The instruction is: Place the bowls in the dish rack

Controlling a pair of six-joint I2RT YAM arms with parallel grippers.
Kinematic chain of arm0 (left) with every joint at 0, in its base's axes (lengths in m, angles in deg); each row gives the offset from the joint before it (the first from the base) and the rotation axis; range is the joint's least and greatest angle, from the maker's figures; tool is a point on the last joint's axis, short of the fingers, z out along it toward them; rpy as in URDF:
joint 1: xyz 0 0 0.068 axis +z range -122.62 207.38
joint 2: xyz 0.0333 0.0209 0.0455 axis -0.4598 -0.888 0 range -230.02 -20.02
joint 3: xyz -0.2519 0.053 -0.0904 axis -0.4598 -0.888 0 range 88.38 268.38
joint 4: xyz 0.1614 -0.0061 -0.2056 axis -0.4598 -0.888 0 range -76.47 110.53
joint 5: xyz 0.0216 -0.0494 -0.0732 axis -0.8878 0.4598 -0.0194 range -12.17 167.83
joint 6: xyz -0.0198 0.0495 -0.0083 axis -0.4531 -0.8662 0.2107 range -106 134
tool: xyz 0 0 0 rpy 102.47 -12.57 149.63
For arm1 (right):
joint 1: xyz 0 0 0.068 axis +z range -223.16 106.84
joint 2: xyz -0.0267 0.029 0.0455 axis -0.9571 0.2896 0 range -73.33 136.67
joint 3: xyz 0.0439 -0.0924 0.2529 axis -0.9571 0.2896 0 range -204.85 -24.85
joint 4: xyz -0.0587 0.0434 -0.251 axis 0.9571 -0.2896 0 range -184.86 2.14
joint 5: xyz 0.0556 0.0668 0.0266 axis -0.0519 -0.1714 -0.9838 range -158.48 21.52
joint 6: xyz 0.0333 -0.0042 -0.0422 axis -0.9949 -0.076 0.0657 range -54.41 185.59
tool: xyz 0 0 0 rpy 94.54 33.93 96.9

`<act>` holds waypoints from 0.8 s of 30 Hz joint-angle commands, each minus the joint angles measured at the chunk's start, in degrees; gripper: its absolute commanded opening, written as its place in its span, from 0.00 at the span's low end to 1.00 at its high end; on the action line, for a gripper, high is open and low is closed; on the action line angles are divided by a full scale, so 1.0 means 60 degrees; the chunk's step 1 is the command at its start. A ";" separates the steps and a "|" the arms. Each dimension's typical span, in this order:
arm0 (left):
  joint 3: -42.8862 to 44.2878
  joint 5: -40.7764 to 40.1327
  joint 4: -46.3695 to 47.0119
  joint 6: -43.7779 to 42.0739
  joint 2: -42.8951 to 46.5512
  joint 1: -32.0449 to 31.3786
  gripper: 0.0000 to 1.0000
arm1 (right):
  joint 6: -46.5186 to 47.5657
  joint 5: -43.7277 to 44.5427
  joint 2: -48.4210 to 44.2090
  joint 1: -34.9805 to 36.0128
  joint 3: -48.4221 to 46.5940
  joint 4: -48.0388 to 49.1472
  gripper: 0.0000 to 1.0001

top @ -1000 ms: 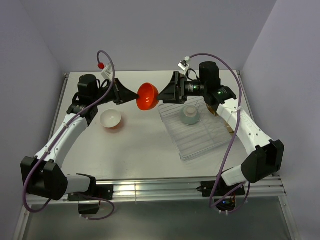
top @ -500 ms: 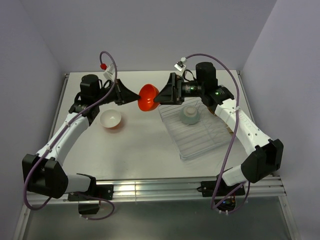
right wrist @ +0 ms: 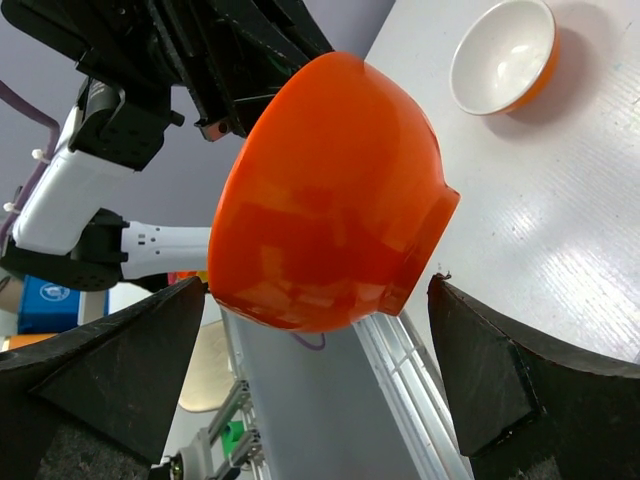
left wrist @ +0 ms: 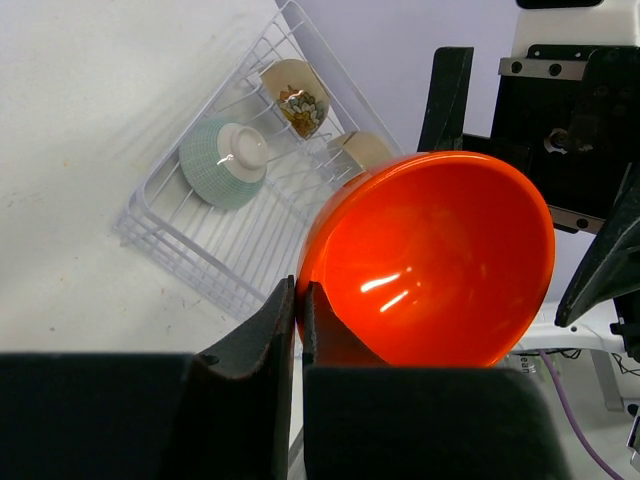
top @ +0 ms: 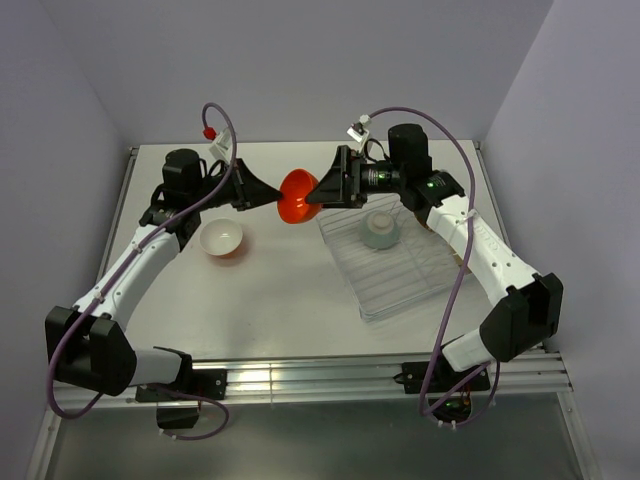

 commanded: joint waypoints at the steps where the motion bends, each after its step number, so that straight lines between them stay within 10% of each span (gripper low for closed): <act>1: 0.0193 0.0308 0.0583 0.0188 0.0115 -0.0089 0.00 | 0.0316 0.0116 -0.0017 0.0111 -0.0552 0.0132 1.00; 15: 0.0105 0.0264 0.0612 0.0231 0.0202 -0.0118 0.00 | 0.0361 -0.0191 0.0072 0.0213 -0.0670 0.0117 0.95; 24: 0.0178 0.0191 0.0437 -0.0003 0.0188 -0.0162 0.00 | -0.0020 -0.0733 0.0262 0.0228 -0.0596 0.0439 0.66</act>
